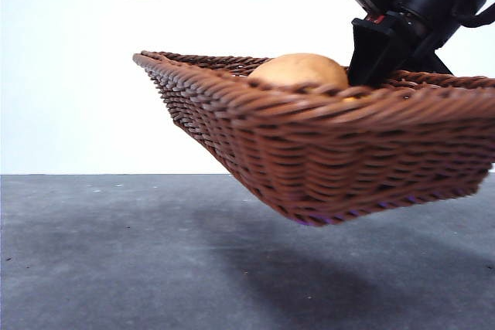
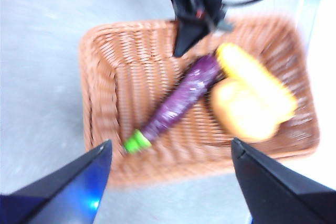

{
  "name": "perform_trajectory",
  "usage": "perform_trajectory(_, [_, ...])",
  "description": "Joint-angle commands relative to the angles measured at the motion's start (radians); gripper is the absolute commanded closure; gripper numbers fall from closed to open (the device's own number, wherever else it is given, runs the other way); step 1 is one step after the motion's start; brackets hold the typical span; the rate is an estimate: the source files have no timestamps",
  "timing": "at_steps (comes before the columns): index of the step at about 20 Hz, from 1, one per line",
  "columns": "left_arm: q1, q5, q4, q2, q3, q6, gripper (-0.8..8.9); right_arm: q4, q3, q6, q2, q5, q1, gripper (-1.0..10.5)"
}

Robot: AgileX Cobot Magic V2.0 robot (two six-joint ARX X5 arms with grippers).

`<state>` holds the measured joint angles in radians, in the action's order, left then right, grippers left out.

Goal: Help me put the vegetables on the table into the basket

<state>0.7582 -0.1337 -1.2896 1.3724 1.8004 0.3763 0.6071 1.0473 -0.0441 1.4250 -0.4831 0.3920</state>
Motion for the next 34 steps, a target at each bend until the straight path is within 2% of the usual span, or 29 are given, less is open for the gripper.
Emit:
perform_trajectory(1, [-0.003, -0.005, -0.023, -0.074, -0.007, -0.105, 7.13, -0.052, 0.010, -0.080, 0.005, 0.002, 0.000, 9.6])
perform_trajectory(2, [-0.002, -0.007, -0.027, -0.108, -0.007, -0.129, 8.14, -0.069, 0.010, -0.102, 0.005, 0.002, 0.000, 9.6])
perform_trajectory(5, [0.003, -0.131, -0.027, -0.169, -0.007, -0.161, 8.21, -0.076, 0.010, -0.136, 0.005, 0.009, 0.000, 9.6])
perform_trajectory(8, [0.002, -0.143, -0.027, -0.201, -0.007, -0.164, 8.21, -0.087, 0.010, -0.156, 0.005, 0.057, -0.023, 9.6])
perform_trajectory(14, [0.002, -0.128, -0.027, -0.230, -0.007, -0.163, 8.21, -0.090, 0.010, -0.160, 0.005, 0.045, -0.272, 9.6])
perform_trajectory(18, [0.002, -0.128, -0.027, -0.229, -0.007, -0.162, 8.21, -0.119, 0.010, -0.133, 0.016, 0.021, -0.383, 9.6])
perform_trajectory(22, [0.002, -0.128, -0.027, -0.229, -0.007, -0.163, 8.21, -0.135, 0.044, -0.100, 0.131, 0.001, -0.400, 9.6])
perform_trajectory(25, [0.002, -0.128, -0.027, -0.229, -0.007, -0.163, 8.21, -0.095, 0.149, -0.051, 0.246, 0.002, -0.400, 9.6])
perform_trajectory(29, [0.001, -0.127, -0.027, -0.229, -0.007, -0.164, 8.21, -0.017, 0.250, 0.029, 0.352, 0.108, -0.402, 9.6])
perform_trajectory(31, [0.001, -0.119, -0.027, -0.229, -0.007, -0.163, 8.21, -0.015, 0.251, 0.038, 0.404, 0.111, -0.407, 9.6])
perform_trajectory(34, [0.001, -0.040, -0.027, -0.228, -0.007, -0.163, 8.21, -0.015, 0.251, 0.046, 0.465, 0.120, -0.407, 9.6])
